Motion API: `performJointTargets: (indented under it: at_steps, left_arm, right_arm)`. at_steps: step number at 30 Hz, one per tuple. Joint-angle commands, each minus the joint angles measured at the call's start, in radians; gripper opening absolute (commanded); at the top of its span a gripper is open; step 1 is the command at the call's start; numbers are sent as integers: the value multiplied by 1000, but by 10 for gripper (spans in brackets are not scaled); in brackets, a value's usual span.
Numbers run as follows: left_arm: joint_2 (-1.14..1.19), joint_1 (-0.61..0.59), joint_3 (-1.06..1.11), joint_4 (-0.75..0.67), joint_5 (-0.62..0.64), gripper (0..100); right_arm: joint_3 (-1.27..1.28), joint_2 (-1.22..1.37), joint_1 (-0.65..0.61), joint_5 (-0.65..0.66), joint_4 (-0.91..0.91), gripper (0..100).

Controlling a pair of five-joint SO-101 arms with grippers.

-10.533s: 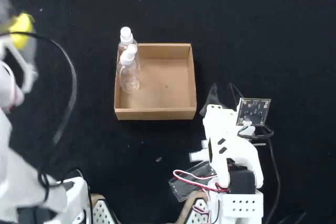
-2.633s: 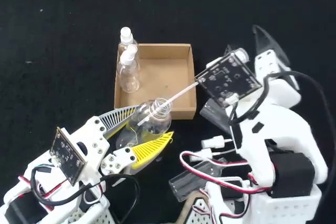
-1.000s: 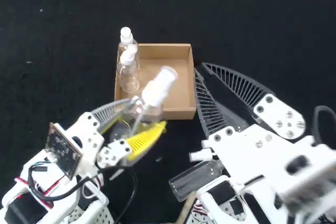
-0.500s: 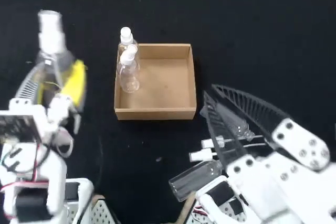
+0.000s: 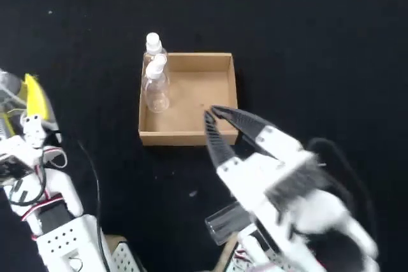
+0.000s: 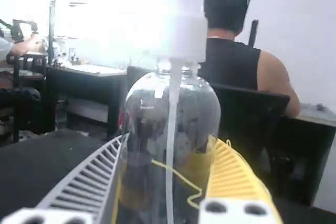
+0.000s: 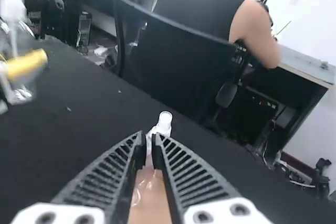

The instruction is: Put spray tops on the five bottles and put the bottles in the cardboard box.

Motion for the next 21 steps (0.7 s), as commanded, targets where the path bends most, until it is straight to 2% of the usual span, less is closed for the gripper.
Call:
performJointTargets:
  at_steps: [1, 4, 8, 12, 16, 21]
  left_arm:
    - [12, -79, 28, -18, 5, 34]
    - [12, -122, 28, -25, 5, 31]
    - [12, -162, 28, -26, 3, 31]
    - [14, -203, 28, -100, -51, 31]
    - [14, -205, 28, -140, -107, 31]
    - [20, -213, 27, -141, -103, 31]
  right_arm:
    - [355, -107, 40, -9, -279, 12]
    - [542, -179, 68, -12, -387, 11]
    - [679, -252, 64, -71, -396, 11]
    - [773, -317, 64, -161, -393, 11]
    - [843, -366, 64, -161, -393, 11]
    - [863, -418, 69, -161, -364, 11]
